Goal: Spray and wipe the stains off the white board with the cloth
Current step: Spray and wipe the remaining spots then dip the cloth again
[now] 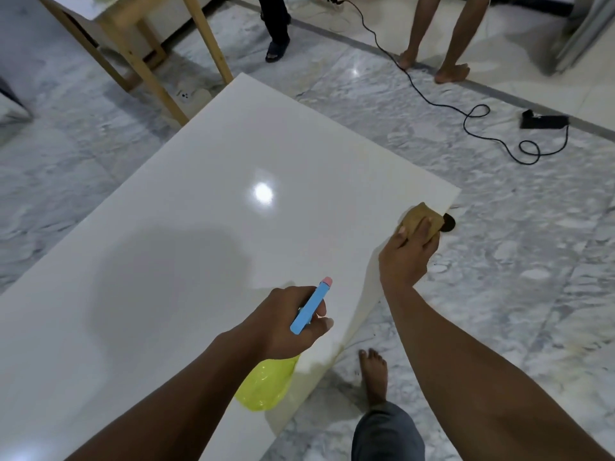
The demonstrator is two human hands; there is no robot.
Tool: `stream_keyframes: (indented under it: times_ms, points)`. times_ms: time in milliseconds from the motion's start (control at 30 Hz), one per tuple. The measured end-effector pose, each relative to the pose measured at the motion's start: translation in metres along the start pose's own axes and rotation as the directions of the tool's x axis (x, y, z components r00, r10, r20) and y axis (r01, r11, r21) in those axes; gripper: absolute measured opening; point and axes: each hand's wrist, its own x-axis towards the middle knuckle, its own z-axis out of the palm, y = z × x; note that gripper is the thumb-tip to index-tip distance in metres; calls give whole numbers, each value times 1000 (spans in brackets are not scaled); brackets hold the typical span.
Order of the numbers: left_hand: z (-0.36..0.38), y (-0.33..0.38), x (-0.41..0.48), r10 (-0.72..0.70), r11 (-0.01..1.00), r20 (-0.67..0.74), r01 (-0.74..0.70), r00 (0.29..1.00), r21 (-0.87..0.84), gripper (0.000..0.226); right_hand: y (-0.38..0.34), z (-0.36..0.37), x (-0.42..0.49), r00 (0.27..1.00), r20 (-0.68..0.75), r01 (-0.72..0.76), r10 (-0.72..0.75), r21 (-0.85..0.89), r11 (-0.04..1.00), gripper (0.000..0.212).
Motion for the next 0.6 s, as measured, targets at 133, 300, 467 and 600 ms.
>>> stream_keyframes:
  times_ms: [133,300,467,600]
  points:
    - [3,-37,-59,18,1000,-7,-18,1000,26,21,12,5,-74,1000,3,9,-9,0,1000,54]
    - [15,-99,-146,47,998,-21,-46,999,36,22,40,17,-199,999,29,16,-16,12,1000,54]
    - [30,-166,-244,21,1000,-28,-21,999,6,21,62,30,-346,999,53,4,-5,21,1000,54]
    - [34,-211,-303,3,1000,-30,-3,1000,-13,18,75,35,-437,998,61,11,-12,21,1000,55]
